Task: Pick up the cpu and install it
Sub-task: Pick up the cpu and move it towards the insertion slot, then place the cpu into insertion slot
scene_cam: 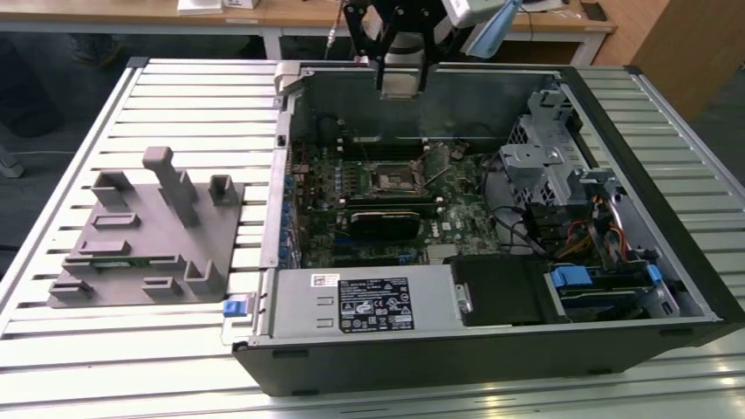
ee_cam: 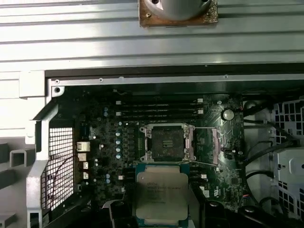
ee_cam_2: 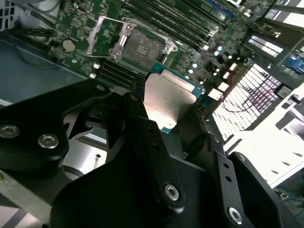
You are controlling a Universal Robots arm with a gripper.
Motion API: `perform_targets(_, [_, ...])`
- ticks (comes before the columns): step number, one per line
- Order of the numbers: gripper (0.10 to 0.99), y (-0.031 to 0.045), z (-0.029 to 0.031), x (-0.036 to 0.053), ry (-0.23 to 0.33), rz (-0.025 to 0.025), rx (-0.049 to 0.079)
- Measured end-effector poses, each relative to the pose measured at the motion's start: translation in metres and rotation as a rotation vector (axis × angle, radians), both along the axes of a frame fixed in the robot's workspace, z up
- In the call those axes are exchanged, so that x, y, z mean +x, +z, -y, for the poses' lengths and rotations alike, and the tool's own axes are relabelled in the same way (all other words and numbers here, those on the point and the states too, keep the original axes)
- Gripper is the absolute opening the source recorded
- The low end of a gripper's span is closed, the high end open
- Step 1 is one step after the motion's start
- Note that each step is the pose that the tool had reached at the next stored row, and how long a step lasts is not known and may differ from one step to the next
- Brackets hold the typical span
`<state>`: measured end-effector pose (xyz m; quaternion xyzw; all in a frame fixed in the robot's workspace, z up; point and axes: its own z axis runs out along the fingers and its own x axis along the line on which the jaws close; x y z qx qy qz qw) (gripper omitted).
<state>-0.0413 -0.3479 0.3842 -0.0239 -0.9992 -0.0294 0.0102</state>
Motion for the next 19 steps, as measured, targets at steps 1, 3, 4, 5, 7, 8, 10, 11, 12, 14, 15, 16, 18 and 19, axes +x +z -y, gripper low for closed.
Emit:
perform_targets(1, [0.525,-0.0001,-0.0004,0.0026,0.000,-0.0001,0.000])
perform_targets(3, [0.525,-0.0002,-0.0004,0.0042,0.000,0.0000,0.000])
perform_targets(4, [0.525,-0.0002,-0.0004,0.0044,0.000,0.0000,0.000])
perform_targets(5, [0.525,-0.0002,-0.0005,0.0046,0.000,0.0000,0.000])
perform_targets(7, [0.525,-0.0002,-0.0005,0.0048,-0.001,0.0000,-0.001])
perform_targets(8, [0.525,-0.0002,-0.0005,0.0048,-0.001,0.0000,-0.001])
perform_targets(10, [0.525,-0.0002,-0.0005,0.0049,-0.002,0.0000,-0.001])
perform_targets(11, [0.525,-0.0002,-0.0005,0.0049,-0.003,0.0000,-0.001])
perform_targets(12, [0.525,-0.0002,-0.0005,0.0049,-0.005,0.0000,-0.001])
perform_targets(14, [0.525,-0.0002,-0.0005,0.0049,-0.012,0.0000,-0.001])
perform_targets(15, [0.525,-0.0002,-0.0005,0.0049,-0.015,0.0000,-0.001])
perform_targets(16, [0.525,-0.0002,-0.0005,0.0049,-0.017,0.0000,-0.001])
perform_targets(18, [0.525,-0.0002,-0.0005,0.0049,-0.024,-0.0001,-0.001])
perform_targets(19, [0.525,-0.0002,-0.0005,0.0049,-0.028,0.0000,-0.001])
